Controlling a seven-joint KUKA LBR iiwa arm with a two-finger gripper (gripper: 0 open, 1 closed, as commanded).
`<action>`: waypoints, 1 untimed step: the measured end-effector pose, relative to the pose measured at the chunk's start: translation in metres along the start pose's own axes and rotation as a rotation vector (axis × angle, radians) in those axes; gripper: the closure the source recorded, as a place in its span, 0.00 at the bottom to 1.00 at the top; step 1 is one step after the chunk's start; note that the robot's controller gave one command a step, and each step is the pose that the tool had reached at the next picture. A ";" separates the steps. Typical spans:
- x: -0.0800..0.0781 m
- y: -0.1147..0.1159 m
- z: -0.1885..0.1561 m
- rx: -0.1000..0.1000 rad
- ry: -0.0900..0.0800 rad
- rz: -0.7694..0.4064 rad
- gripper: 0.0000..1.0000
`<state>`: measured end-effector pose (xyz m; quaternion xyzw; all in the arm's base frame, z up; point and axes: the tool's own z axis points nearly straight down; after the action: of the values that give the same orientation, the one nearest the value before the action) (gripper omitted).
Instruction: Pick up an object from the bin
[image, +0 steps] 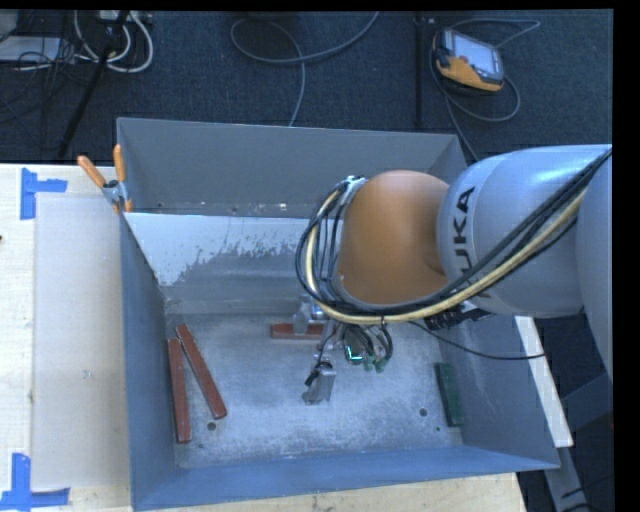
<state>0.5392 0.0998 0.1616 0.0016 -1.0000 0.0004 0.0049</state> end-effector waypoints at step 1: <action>-0.061 -0.024 0.091 0.001 -0.007 -0.053 0.00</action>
Offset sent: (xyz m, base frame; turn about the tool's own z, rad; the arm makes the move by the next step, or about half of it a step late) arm 0.0607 -0.0220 -0.0863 -0.0537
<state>0.5993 0.0763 0.0702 0.0278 -0.9996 0.0008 0.0015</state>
